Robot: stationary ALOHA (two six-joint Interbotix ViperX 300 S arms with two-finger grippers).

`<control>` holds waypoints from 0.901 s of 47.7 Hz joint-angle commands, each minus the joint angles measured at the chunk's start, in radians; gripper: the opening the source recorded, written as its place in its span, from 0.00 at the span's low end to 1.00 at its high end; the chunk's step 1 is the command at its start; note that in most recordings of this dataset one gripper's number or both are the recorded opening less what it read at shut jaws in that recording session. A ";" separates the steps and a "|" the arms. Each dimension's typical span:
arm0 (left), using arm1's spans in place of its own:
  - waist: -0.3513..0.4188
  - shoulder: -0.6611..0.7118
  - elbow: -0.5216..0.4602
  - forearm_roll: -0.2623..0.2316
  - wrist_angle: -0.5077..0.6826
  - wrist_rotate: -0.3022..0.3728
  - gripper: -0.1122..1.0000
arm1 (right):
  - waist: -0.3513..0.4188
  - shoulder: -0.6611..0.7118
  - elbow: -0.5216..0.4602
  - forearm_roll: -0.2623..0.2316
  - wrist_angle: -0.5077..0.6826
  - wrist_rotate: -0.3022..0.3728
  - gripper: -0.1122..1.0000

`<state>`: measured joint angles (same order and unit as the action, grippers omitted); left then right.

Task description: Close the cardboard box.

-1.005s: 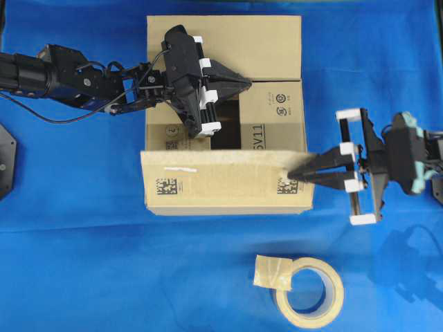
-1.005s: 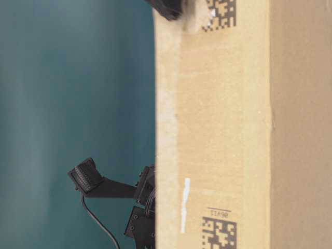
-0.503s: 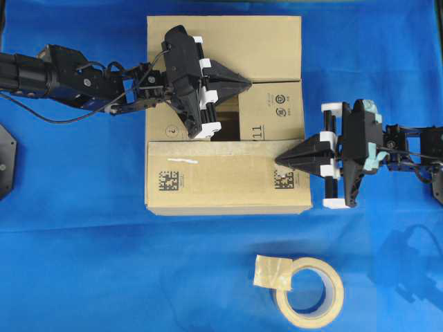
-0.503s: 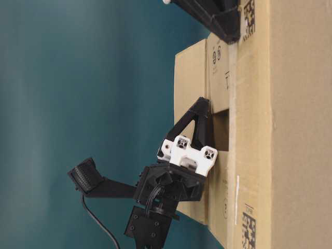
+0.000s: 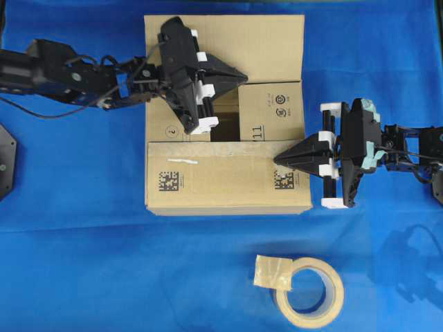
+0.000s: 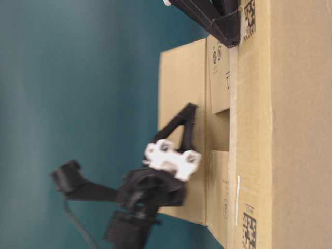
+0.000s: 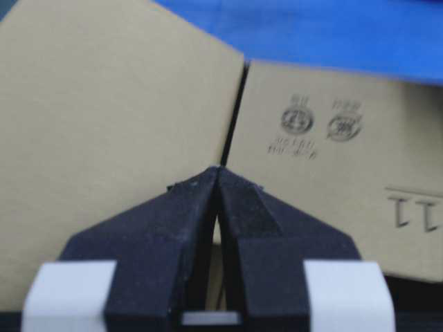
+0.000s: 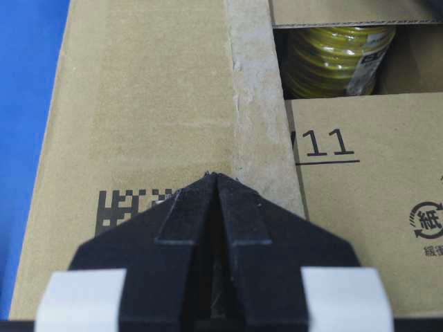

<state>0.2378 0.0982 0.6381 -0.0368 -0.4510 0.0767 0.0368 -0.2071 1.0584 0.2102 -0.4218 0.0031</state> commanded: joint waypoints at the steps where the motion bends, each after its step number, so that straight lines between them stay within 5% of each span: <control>1: -0.002 -0.086 -0.032 -0.002 0.057 0.003 0.10 | -0.008 -0.002 -0.006 0.005 0.003 -0.002 0.10; 21: 0.178 -0.225 -0.094 -0.003 0.247 -0.002 0.10 | -0.008 -0.002 -0.008 0.005 -0.002 -0.006 0.10; 43: 0.249 -0.046 -0.500 0.003 1.046 0.109 0.10 | -0.009 0.000 -0.009 0.005 -0.020 -0.008 0.10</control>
<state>0.4817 0.0414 0.2224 -0.0368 0.4970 0.1749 0.0353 -0.2040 1.0584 0.2102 -0.4372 -0.0031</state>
